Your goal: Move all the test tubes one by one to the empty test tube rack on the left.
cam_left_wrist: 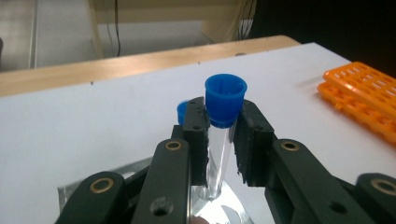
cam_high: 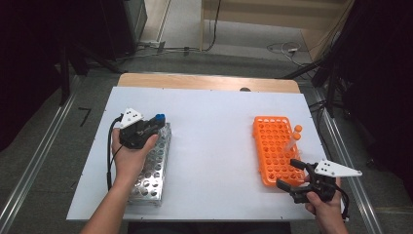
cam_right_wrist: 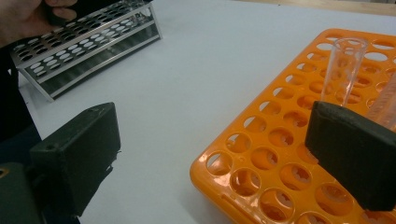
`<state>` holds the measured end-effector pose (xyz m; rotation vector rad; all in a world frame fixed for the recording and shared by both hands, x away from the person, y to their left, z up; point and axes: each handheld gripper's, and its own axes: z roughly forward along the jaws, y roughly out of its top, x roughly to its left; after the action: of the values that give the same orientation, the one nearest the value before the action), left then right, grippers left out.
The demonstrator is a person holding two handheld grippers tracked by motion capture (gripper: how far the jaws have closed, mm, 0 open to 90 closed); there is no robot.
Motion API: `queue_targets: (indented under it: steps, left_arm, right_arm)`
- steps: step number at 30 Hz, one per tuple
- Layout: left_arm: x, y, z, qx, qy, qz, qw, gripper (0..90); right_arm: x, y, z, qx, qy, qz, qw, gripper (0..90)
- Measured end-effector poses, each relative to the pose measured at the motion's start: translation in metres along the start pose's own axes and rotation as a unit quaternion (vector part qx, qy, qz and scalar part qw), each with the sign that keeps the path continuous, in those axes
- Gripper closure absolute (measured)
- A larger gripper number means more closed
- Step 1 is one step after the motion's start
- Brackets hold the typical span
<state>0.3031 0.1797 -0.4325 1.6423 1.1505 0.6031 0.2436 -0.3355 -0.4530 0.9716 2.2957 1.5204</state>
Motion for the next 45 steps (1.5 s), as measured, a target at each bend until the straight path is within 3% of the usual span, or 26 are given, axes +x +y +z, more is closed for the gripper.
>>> queue_targets:
  steps: [3,9,14,17,20,23,27,35,45]
  left_arm:
    - [-0.001,0.001,0.000,0.011,0.001,-0.005,0.9999,75.0]
    - [-0.008,0.001,0.003,0.024,0.009,0.025,0.9994,74.8]
    - [-0.010,0.001,0.004,0.041,-0.006,0.012,0.9991,65.8]
    - [-0.011,0.002,0.001,0.035,-0.008,0.004,0.9993,57.8]
    - [-0.013,0.003,-0.003,0.026,-0.011,-0.004,0.9996,43.1]
    - [-0.016,0.003,-0.008,0.017,-0.023,-0.006,0.9996,29.8]
    - [-0.023,0.004,-0.020,0.000,-0.041,-0.004,0.9992,18.5]
    - [-0.035,0.001,-0.043,-0.018,-0.069,-0.004,0.9975,7.0]
    - [-0.051,-0.010,-0.061,-0.038,-0.095,-0.009,0.9947,1.1]
  right_arm:
    - [0.000,0.000,0.000,0.000,0.000,-0.002,1.0000,1.9]
    - [-0.001,0.000,0.000,-0.002,-0.003,-0.001,1.0000,2.1]
    - [-0.001,0.000,0.000,-0.001,-0.004,0.000,1.0000,2.1]
    - [-0.002,0.000,0.000,-0.002,-0.005,0.001,1.0000,2.4]
    - [-0.003,0.000,-0.001,-0.004,-0.006,0.004,1.0000,3.0]
    - [-0.004,0.000,-0.002,-0.006,-0.009,0.004,0.9999,3.4]
    - [-0.007,0.000,-0.004,-0.008,-0.013,0.005,0.9999,4.1]
    - [-0.014,0.001,-0.008,-0.010,-0.030,0.016,0.9994,7.5]
    - [-0.031,-0.001,-0.011,-0.012,-0.056,0.039,0.9976,16.0]
